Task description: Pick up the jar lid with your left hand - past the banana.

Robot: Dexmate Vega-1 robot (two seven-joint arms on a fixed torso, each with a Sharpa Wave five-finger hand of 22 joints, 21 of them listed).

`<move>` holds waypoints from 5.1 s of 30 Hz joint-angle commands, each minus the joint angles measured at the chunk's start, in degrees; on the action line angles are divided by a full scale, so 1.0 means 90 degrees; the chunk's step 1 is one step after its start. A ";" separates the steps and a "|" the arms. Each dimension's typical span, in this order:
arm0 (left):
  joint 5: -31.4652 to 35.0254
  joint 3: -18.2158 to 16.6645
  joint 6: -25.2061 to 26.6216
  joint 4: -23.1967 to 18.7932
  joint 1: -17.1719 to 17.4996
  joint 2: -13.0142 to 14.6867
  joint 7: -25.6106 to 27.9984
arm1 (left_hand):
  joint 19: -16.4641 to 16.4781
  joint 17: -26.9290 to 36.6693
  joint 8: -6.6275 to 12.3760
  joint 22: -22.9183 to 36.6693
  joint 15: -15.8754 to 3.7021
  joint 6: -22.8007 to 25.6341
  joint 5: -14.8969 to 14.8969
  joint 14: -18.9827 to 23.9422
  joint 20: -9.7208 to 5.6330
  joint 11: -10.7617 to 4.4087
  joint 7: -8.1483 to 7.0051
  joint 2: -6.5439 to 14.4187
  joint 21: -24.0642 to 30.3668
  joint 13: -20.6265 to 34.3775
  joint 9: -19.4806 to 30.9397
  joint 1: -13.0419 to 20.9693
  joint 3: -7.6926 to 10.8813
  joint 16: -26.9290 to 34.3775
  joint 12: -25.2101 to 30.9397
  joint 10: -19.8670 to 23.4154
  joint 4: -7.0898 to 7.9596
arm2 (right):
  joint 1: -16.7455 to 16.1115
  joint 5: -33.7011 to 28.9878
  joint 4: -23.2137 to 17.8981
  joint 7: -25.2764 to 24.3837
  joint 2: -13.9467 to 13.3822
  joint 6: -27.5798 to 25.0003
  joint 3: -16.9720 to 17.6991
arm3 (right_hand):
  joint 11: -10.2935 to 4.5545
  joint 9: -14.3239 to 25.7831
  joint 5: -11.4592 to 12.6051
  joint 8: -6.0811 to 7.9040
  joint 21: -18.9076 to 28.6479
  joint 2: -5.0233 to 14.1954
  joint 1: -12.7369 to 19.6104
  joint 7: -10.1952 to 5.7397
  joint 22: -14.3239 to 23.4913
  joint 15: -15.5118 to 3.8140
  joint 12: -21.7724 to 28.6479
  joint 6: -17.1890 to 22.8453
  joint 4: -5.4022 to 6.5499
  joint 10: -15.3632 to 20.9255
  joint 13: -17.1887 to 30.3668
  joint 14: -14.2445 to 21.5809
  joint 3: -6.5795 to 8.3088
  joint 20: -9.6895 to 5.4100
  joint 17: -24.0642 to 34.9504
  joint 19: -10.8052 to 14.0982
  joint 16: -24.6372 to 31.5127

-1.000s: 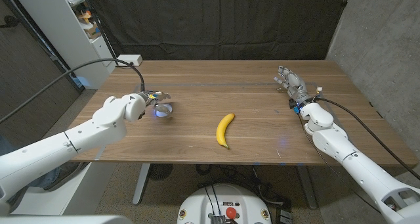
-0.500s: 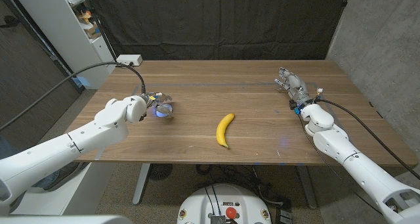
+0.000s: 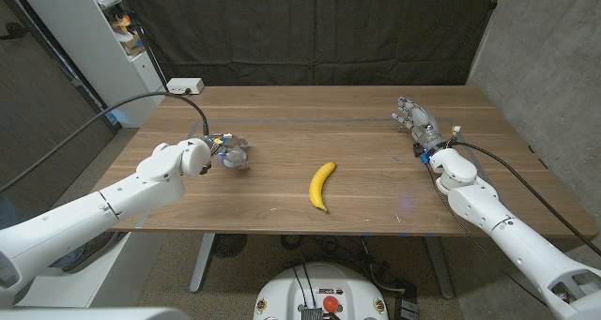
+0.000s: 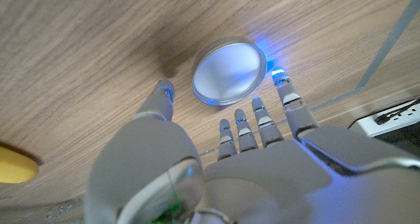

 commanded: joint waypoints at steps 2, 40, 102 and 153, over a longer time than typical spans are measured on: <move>-0.0222 0.0091 -0.0061 0.0230 -0.0078 -0.0093 0.0098 | -0.0013 0.0020 0.0033 0.0011 -0.0036 0.0049 0.0010 -0.0003 -0.0009 0.0006 -0.0012 0.0003 -0.0024 0.0019 0.0031 0.0049 -0.0020 0.0043 0.0033 -0.0019 0.0013 | 0.0140 -0.0049 0.0146 0.0079 0.0028 -0.0102 -0.0098 | -0.0024 0.0011 0.0035 0.0035 0.0051 -0.0013 0.0042 -0.0017 0.0021 0.0016 0.0051 0.0036 0.0002 0.0050 0.0014 0.0062 0.0054 0.0024 0.0017 0.0040 0.0010; -0.0444 0.0434 0.0280 0.0249 -0.0521 -0.0384 -0.0144 | 0.2660 0.0918 0.0213 0.0127 -0.0164 0.0105 -0.0102 0.0947 -0.0259 0.0106 0.0165 0.0847 0.1120 0.0244 0.0057 0.2418 0.0218 0.0928 0.0106 -0.0218 -0.0178 | 0.0507 -0.0034 0.0399 0.0333 0.0088 -0.0091 -0.0161 | 0.0010 0.0012 0.0038 0.0014 0.0173 -0.0038 0.0050 -0.0001 0.0033 0.0013 0.0038 0.0007 -0.0009 0.0042 0.0015 0.0120 0.0059 0.0026 0.0020 0.0467 0.0017; -0.0928 0.0065 0.0846 -0.0592 -0.0799 0.0113 0.0145 | 0.2192 0.1566 0.0253 0.0132 -0.0140 0.0318 0.0244 0.0797 -0.0199 0.0133 0.0328 0.1151 0.1192 0.0425 0.0148 0.3177 -0.0022 0.1195 0.0289 -0.0072 -0.0061 | 0.0574 -0.0075 0.0226 0.0361 0.0003 -0.0244 -0.0202 | 0.0012 0.0013 0.0039 0.0001 0.0164 -0.0028 0.0059 0.0010 0.0030 0.0033 0.0029 -0.0023 -0.0005 0.0025 0.0016 0.0162 0.0019 0.0235 0.0048 0.0715 0.0043; -0.0491 -0.0387 0.1105 -0.1371 -0.1161 0.0480 -0.0349 | 0.2110 0.1617 0.0239 0.0125 -0.0174 0.0371 0.0377 0.0905 -0.0196 0.0101 0.0336 0.1194 0.1284 0.0492 0.0163 0.3142 -0.0066 0.1111 0.0332 -0.0051 -0.0037 | 0.0612 -0.0049 0.0218 0.0315 0.0017 -0.0274 -0.0169 | 0.0027 0.0014 0.0051 0.0004 0.0137 -0.0023 0.0100 0.0013 0.0033 0.0037 0.0030 -0.0022 -0.0026 0.0026 0.0016 0.0180 -0.0001 0.0267 0.0055 0.0816 0.0050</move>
